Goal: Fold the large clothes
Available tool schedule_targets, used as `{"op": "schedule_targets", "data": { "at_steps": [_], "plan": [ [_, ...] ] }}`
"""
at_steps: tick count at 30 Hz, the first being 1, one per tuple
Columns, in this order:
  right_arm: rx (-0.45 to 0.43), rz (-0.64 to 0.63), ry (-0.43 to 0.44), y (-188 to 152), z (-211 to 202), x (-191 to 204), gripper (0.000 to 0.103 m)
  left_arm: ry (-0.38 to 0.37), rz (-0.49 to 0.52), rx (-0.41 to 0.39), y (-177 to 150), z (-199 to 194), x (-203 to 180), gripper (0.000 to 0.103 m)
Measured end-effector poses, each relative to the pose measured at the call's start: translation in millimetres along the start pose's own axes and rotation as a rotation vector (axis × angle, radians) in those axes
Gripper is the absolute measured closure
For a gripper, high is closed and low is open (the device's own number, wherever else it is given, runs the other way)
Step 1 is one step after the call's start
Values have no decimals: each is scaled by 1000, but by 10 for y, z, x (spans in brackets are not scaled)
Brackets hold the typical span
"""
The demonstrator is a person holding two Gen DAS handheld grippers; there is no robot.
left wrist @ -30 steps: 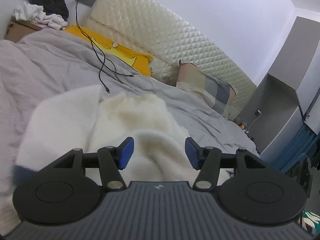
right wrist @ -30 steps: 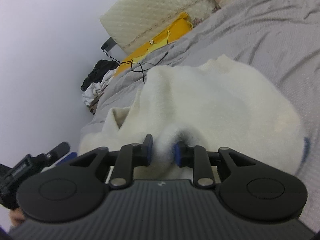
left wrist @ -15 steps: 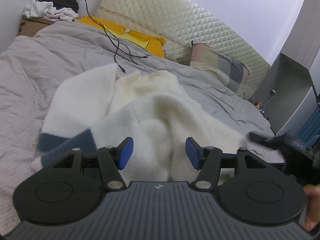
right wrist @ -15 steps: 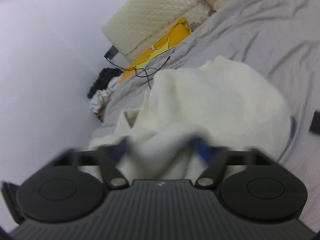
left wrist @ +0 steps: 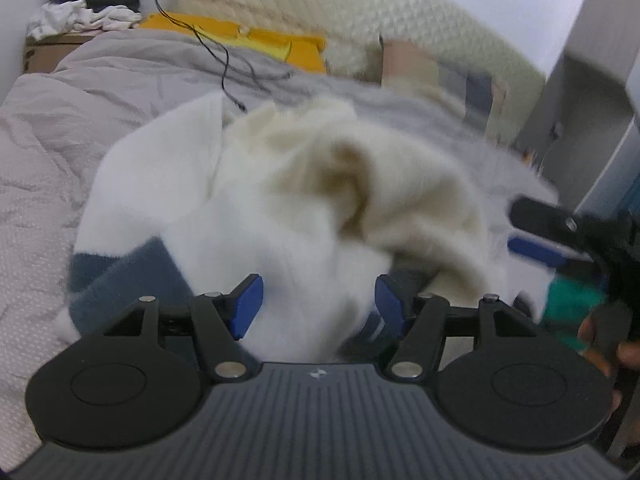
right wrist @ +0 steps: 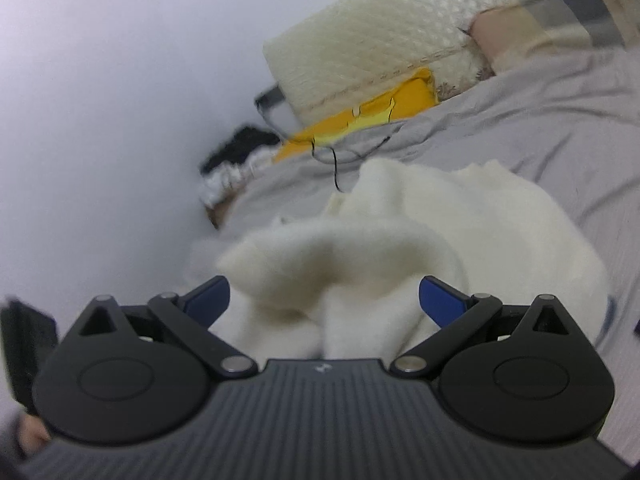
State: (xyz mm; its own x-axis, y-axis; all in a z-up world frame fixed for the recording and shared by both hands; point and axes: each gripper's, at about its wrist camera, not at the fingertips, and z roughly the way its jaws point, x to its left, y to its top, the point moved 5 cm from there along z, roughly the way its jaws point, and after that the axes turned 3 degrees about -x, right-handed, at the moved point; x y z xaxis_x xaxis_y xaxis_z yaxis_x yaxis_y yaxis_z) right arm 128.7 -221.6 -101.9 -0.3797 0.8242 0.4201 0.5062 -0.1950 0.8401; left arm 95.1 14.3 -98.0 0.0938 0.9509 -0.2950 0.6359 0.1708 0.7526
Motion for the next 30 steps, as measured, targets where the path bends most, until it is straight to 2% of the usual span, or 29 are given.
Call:
{"op": "schedule_targets", "data": {
  "at_steps": [3, 5, 6, 7, 8, 9, 10, 11, 13, 15, 18, 22, 25, 30],
  "plan": [
    [107, -112, -44, -156, 251, 72, 12, 69, 98, 30, -106, 162, -83, 35],
    [153, -243, -127, -280, 375, 110, 31, 122, 179, 34, -161, 240, -151, 36],
    [165, -315, -171, -326, 415, 124, 38, 150, 216, 31, -180, 267, -176, 43],
    [172, -370, -213, -350, 437, 124, 57, 184, 251, 20, -187, 272, -197, 55],
    [172, -403, -253, -349, 436, 109, 65, 202, 265, 10, -184, 266, -196, 59],
    [166, -402, -265, -338, 400, 66, 67, 203, 261, -5, -168, 244, -184, 68],
    [152, -373, -261, -301, 353, 36, 76, 200, 244, -24, -138, 210, -154, 76],
    [134, -337, -265, -255, 286, -1, 84, 197, 224, -43, -103, 162, -124, 78],
    [89, -292, -288, -159, 130, -72, 86, 170, 157, -101, 10, 29, -29, 86],
    [32, -245, -300, -76, -48, -123, 86, 132, 65, -179, 149, -165, 92, 89],
    [-60, -158, -323, 71, -359, -248, 87, 76, -59, -283, 330, -482, 288, 90],
    [-137, -59, -378, 204, -625, -444, 87, -10, -141, -360, 494, -751, 426, 90],
    [-111, 35, -409, 198, -575, -648, 86, -56, -208, -318, 532, -707, 505, 90],
    [43, 183, -429, -52, -291, -1002, 83, 35, -245, -162, 381, -360, 635, 90]
  ]
}}
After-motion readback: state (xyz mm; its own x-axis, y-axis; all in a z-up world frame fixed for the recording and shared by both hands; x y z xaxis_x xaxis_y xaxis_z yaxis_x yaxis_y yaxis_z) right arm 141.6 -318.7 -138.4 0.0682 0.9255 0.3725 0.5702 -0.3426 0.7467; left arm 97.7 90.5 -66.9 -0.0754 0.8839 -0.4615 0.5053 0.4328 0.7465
